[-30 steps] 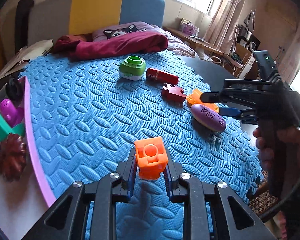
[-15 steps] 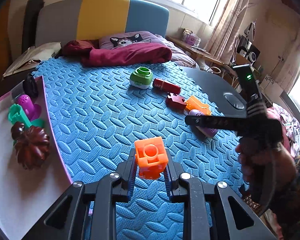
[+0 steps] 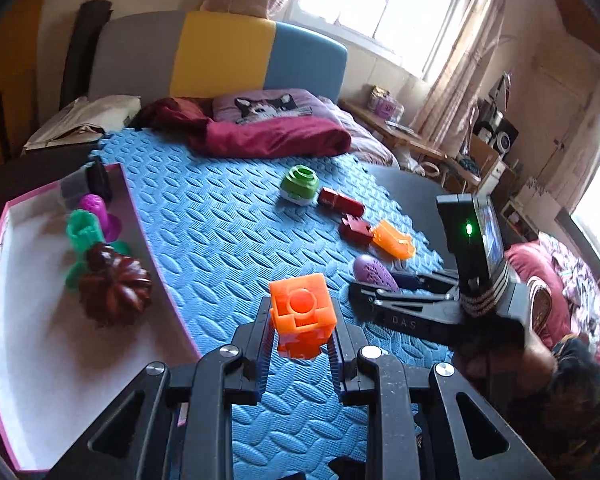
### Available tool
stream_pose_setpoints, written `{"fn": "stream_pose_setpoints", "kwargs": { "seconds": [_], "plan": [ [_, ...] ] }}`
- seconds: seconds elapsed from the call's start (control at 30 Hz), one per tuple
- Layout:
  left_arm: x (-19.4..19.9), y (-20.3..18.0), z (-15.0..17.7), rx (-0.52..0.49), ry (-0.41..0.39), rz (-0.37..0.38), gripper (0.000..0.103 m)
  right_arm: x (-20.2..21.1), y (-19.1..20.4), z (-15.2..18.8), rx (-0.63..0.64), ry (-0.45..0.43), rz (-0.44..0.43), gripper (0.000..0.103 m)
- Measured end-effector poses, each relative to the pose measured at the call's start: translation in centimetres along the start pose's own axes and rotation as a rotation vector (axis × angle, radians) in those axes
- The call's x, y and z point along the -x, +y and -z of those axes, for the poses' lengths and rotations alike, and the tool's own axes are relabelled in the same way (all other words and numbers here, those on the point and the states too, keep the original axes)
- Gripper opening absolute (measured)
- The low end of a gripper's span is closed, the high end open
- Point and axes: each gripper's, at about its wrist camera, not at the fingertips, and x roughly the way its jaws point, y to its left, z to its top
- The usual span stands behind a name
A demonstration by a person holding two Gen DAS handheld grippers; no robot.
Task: Organize rigid objects
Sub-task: 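Carry the orange block into the tray and open the left gripper while the right gripper grasps the purple egg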
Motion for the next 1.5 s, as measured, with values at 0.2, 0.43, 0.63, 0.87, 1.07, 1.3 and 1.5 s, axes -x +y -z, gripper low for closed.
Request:
{"fn": "stream_pose_setpoints", "kwargs": {
  "seconds": [0.2, 0.43, 0.63, 0.87, 1.07, 1.3, 1.5],
  "plan": [
    [3.5, 3.4, -1.2, 0.097, -0.092, -0.06, 0.025, 0.9, 0.8, 0.7, 0.022, -0.048, 0.028, 0.044],
    [6.1, 11.7, -3.5, 0.238, -0.172, -0.247, 0.025, 0.7, 0.7, 1.0, 0.024, -0.068, 0.034, 0.044],
    [2.8, 18.0, -4.6, 0.314, -0.101, -0.35, 0.025, 0.7, 0.7, 1.1, 0.023, -0.071, 0.032, 0.044],
    [-2.0, 21.4, -6.1, 0.332, -0.03, -0.412, 0.025, 0.7, 0.7, 1.1, 0.023, -0.08, 0.031, 0.044],
    [-4.6, 23.6, -7.5, 0.359, -0.011, -0.458, 0.025, 0.7, 0.7, 1.1, 0.023, -0.082, 0.029, 0.044],
    [-5.5, 25.1, -7.6, 0.375, 0.003, -0.512, 0.063, 0.7, 0.7, 1.1, 0.025, -0.082, 0.028, 0.044],
    [-2.7, 23.0, -6.2, 0.326, -0.026, -0.528, 0.063, 0.7, 0.6, 0.9, 0.014, -0.086, 0.026, 0.044]
  ]
}}
